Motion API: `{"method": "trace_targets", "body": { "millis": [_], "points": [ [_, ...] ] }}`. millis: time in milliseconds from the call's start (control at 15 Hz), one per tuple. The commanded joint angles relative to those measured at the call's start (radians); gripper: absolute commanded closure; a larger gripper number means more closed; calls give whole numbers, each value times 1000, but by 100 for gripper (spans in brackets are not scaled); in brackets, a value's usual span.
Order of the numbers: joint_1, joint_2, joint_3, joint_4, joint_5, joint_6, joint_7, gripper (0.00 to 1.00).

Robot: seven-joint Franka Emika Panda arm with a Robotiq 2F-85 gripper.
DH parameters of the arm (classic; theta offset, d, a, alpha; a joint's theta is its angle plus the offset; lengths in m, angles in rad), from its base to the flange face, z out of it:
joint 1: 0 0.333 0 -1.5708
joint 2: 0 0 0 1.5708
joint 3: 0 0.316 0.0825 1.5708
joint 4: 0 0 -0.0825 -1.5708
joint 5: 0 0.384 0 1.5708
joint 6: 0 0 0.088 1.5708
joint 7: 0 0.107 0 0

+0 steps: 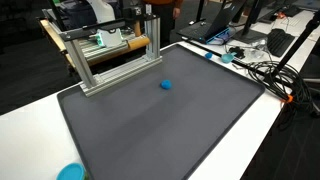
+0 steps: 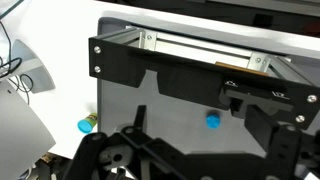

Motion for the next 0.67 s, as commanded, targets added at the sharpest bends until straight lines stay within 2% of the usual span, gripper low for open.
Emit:
{"method": "trace_targets", "body": {
  "millis": [0,400,600],
  "points": [
    [24,0,-15,3,-13,-6,14,0],
    [24,0,-15,3,-13,-6,14,0],
    [45,46,0,14,94,-9,116,0]
  ]
}}
